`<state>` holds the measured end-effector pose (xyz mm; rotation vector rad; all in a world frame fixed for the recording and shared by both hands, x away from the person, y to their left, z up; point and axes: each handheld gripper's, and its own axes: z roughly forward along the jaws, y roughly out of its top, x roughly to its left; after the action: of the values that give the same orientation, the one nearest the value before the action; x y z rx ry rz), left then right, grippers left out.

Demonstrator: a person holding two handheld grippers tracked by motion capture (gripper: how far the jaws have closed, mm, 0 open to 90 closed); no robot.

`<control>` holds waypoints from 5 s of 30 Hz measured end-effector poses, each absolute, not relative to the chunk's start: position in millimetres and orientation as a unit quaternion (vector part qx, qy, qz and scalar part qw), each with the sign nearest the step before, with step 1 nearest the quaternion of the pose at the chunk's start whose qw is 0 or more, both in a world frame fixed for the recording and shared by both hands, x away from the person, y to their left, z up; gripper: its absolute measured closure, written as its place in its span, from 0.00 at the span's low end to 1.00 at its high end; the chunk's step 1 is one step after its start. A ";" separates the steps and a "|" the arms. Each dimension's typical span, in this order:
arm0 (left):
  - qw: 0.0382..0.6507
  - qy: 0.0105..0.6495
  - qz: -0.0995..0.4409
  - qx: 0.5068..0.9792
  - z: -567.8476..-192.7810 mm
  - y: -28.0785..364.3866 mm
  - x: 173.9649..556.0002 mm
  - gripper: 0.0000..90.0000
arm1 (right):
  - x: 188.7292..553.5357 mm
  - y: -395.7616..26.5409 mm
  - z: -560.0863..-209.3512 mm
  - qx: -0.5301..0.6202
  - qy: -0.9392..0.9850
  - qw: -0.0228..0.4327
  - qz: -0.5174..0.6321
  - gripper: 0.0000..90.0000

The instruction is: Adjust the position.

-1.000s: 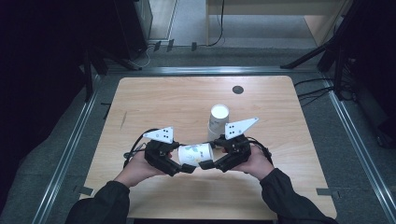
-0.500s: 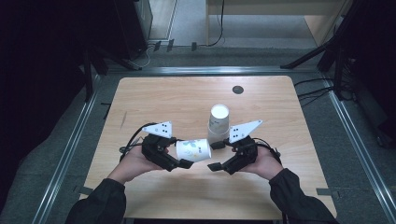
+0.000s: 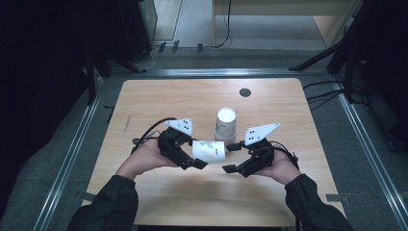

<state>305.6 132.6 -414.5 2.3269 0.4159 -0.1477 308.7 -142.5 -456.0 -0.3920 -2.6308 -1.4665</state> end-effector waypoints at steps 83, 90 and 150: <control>0.317 0.131 -0.049 0.938 -432.9 119.4 307.9 0.10 | 301.9 -125.1 -465.5 -0.106 -0.866 0.033 -0.487 0.37; 0.342 0.156 -0.050 0.925 -438.3 128.7 301.6 0.10 | 302.3 -127.4 -463.5 -0.104 -0.862 0.039 -0.494 0.37; 0.491 0.233 -0.073 0.836 -443.6 148.0 290.5 0.25 | 310.1 -102.3 -465.4 -0.082 -0.855 0.091 -0.504 0.37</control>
<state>290.5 148.0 -443.6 2.0299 0.5648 -0.1760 310.1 -102.3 -465.4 -0.2451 -2.5415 -1.4970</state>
